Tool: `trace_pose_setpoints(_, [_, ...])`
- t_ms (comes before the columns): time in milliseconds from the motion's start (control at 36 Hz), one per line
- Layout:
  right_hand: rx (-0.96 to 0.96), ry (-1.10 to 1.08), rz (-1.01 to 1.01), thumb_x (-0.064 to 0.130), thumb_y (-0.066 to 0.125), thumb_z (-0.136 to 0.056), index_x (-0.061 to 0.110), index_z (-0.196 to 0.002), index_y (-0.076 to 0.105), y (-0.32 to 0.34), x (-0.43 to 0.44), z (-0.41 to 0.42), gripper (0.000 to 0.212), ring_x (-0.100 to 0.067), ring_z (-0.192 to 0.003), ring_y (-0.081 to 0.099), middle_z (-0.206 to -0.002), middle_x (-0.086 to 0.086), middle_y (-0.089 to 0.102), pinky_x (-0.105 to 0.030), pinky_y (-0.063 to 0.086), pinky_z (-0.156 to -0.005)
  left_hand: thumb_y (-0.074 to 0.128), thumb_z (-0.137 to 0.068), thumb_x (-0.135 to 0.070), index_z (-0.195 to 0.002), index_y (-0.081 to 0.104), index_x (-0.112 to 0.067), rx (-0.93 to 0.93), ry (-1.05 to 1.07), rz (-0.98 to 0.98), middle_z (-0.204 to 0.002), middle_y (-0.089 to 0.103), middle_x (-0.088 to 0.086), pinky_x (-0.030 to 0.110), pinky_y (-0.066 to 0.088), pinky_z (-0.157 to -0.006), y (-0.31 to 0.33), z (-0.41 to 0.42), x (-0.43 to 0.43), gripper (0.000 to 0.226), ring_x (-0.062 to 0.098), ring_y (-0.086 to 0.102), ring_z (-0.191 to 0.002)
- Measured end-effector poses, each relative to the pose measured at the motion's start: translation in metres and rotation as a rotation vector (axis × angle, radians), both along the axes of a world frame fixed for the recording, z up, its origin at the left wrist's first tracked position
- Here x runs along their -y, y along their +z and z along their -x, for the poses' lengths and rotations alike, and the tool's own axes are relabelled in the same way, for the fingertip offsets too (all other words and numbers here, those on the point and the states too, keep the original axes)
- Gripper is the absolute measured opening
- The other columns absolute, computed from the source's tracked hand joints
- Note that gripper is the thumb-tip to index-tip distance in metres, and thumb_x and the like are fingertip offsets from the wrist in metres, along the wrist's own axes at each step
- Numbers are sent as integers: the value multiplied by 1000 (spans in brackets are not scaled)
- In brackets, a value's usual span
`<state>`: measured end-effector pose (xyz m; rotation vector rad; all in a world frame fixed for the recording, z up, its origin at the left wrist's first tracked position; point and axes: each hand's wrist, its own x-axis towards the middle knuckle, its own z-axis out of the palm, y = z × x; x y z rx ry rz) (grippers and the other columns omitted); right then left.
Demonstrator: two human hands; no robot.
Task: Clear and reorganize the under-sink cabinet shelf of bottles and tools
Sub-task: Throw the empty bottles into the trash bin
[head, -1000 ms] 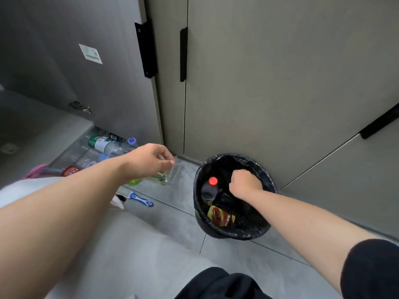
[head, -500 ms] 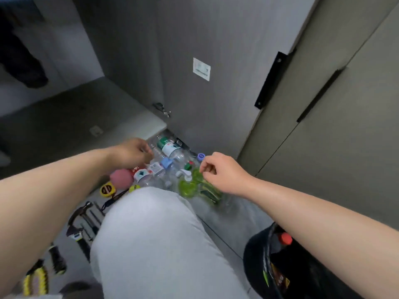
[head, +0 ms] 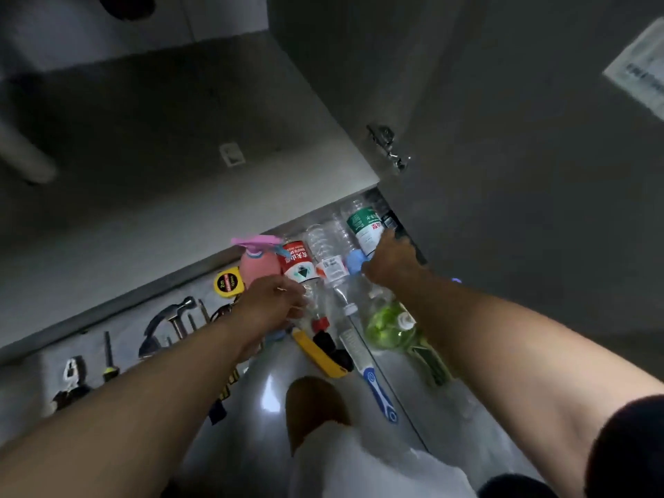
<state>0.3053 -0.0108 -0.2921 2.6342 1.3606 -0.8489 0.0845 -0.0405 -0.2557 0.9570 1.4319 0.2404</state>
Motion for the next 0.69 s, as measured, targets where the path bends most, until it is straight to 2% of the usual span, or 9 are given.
trace_pose_setpoints(83, [27,-48,91,42,72,-86,12,-155,8,-17,-20,-7,99,-39,-139,36,-148,-24,31,-50,35,-113,55,-101,-6,-120,64,3,89,86,72,-112,71,24,25,53,-65,-12,0,-1,23,29,68,-85])
trace_pose_setpoints(139, [38,-51,123,39,73,-86,11,-156,6,-27,-28,-11,101,-39,-138,39,-149,-24,32,-48,36,-113,59,-100,-10,-118,66,-2,137,97,106,-109,74,20,39,58,-87,-20,-1,-2,21,31,71,-92])
trace_pose_setpoints(194, [56,-49,124,39,73,-86,8,-154,11,-33,-31,-13,97,-38,-135,44,-147,-23,36,-46,39,-112,63,-98,-18,-111,70,-10,165,89,123,-104,76,11,47,55,-99,-26,-2,-2,16,29,73,-98])
trace_pose_setpoints(278, [31,-115,85,39,73,-85,4,-147,30,-28,-32,-9,83,-34,-127,53,-141,-19,48,-41,46,-105,65,-97,-28,-109,70,-17,208,60,124,-104,77,6,44,56,-98,-31,-5,-6,17,25,74,-100])
trace_pose_setpoints(389, [-485,-421,-31,21,76,-82,8,-133,48,-1,-16,1,59,-31,-102,65,-118,-14,63,-36,54,-78,63,-98,-25,-114,68,-16,259,48,115,-109,76,8,39,59,-91,-25,-17,-13,18,23,75,-98])
trace_pose_setpoints(472, [-843,-454,-4,23,75,-84,11,-126,54,26,13,17,48,-28,-95,66,-108,-11,67,-37,56,-73,68,-92,-44,-121,63,-22,277,63,88,-114,73,5,47,57,-95,-14,-28,-17,36,24,72,-105])
trace_pose_setpoints(556, [-999,-280,7,29,76,-84,23,-118,61,40,37,35,38,-19,-90,70,-102,-3,75,-37,60,-77,70,-85,-57,-126,62,-30,352,72,91,-117,73,2,51,57,-93,-5,-33,-18,50,25,70,-108])
trace_pose_setpoints(639, [-1069,-84,129,17,74,-83,39,-115,58,43,50,47,42,-8,-95,72,-99,13,75,-30,58,-79,73,-88,-45,-121,67,-30,405,80,31,-110,77,1,41,61,-81,-3,-29,-16,36,20,75,-98])
trace_pose_setpoints(694, [-1080,-61,184,10,67,-79,44,-109,58,38,50,45,46,-9,-98,69,-92,15,74,-37,54,-91,75,-88,-39,-120,67,-29,359,82,-77,-106,78,-2,39,61,-80,-4,-21,-16,35,18,76,-96])
